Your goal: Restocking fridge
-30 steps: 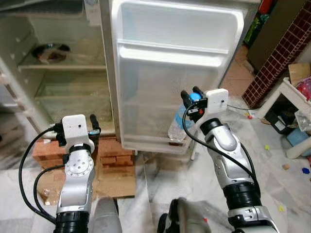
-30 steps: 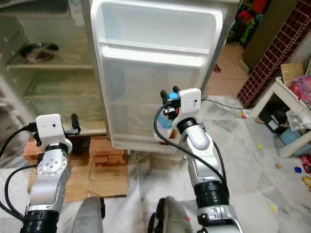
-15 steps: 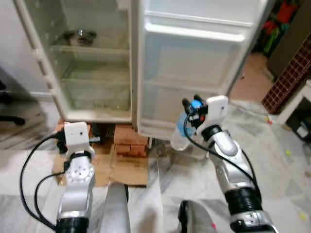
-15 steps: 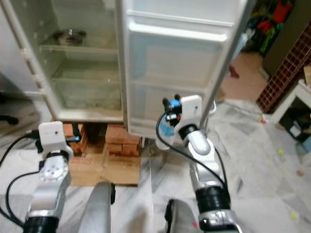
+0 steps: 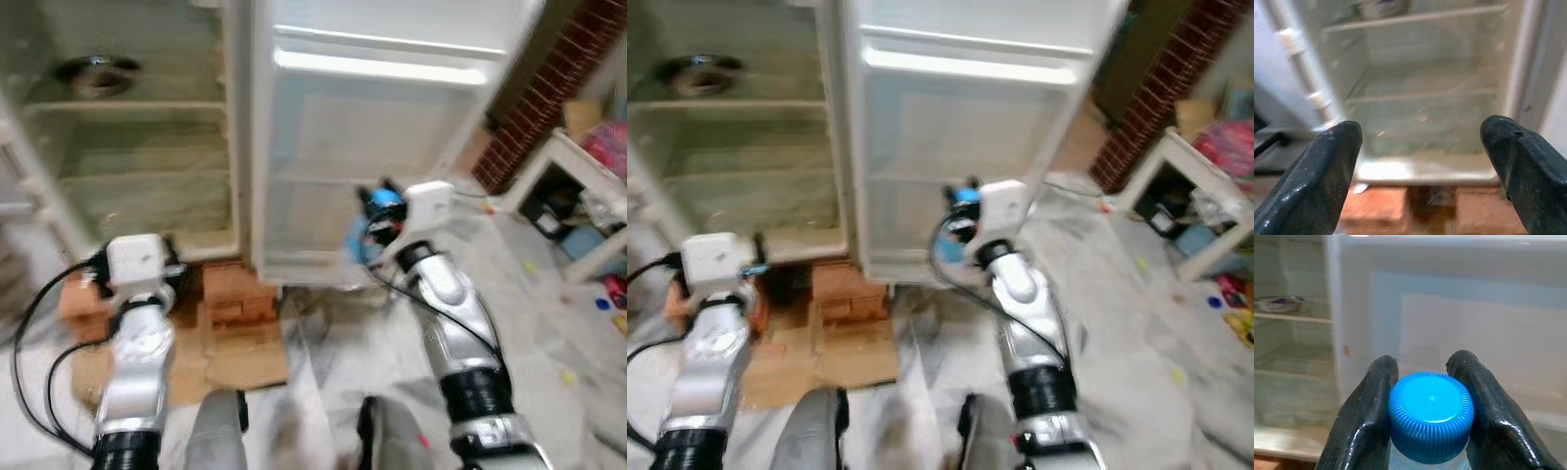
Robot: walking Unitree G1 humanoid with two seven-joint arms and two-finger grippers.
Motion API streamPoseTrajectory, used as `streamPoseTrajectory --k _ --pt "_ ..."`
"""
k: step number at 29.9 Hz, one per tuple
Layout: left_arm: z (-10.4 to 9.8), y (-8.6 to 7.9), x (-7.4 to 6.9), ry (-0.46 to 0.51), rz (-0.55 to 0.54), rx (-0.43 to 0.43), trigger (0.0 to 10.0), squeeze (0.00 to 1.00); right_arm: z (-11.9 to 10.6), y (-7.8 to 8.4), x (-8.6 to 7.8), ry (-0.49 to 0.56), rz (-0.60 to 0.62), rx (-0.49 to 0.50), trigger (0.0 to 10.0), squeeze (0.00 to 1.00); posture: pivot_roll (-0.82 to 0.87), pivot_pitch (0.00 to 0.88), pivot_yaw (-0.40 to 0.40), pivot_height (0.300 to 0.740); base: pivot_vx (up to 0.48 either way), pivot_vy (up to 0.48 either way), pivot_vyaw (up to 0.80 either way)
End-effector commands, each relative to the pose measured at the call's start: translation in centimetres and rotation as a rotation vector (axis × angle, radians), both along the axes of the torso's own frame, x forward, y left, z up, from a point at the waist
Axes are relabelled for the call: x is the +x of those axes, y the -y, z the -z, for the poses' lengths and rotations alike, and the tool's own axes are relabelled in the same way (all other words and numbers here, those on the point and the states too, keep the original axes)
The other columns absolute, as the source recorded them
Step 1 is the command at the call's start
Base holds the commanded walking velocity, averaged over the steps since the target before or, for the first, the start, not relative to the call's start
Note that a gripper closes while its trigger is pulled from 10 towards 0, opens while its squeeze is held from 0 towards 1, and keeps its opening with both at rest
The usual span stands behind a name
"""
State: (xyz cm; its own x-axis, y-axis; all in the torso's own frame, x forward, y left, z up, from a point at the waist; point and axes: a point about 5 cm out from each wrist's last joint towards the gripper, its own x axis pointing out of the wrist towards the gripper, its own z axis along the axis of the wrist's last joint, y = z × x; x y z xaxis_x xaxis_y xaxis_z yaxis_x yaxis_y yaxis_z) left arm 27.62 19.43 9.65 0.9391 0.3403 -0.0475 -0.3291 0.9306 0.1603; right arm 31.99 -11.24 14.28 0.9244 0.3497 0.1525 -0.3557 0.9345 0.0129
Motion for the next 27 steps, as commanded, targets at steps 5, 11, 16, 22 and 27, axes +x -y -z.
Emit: streamPoseTrajectory --k 5,11,16,22,27 --pt "-0.06 0.92 0.00 0.006 0.038 0.004 10.0 0.00 -0.54 1.25 0.17 0.027 0.041 -0.006 10.0 0.00 0.07 0.000 -0.079 0.618 0.268 0.000 0.00" --pt "-0.21 1.09 -0.04 0.016 0.058 0.014 10.0 0.00 -0.59 1.25 0.19 0.029 0.044 -0.007 10.0 0.00 0.08 0.000 -0.079 0.618 0.000 0.000 0.00" --pt "-0.27 1.10 -0.05 0.020 0.060 0.020 10.0 0.00 -0.64 1.21 0.22 0.032 0.042 -0.007 10.0 0.00 0.08 0.000 -0.080 0.618 0.211 0.000 0.00" --pt "-0.28 1.10 -0.02 0.022 0.062 0.026 10.0 0.00 -0.74 1.17 0.33 0.036 0.041 -0.007 10.0 0.00 0.08 0.000 -0.080 0.618 0.433 0.000 0.00" --pt "-0.31 1.15 0.01 0.022 0.062 0.032 10.0 0.00 -0.77 1.16 0.38 0.038 0.040 -0.007 10.0 0.00 0.08 0.000 -0.080 0.618 0.427 0.000 0.00"
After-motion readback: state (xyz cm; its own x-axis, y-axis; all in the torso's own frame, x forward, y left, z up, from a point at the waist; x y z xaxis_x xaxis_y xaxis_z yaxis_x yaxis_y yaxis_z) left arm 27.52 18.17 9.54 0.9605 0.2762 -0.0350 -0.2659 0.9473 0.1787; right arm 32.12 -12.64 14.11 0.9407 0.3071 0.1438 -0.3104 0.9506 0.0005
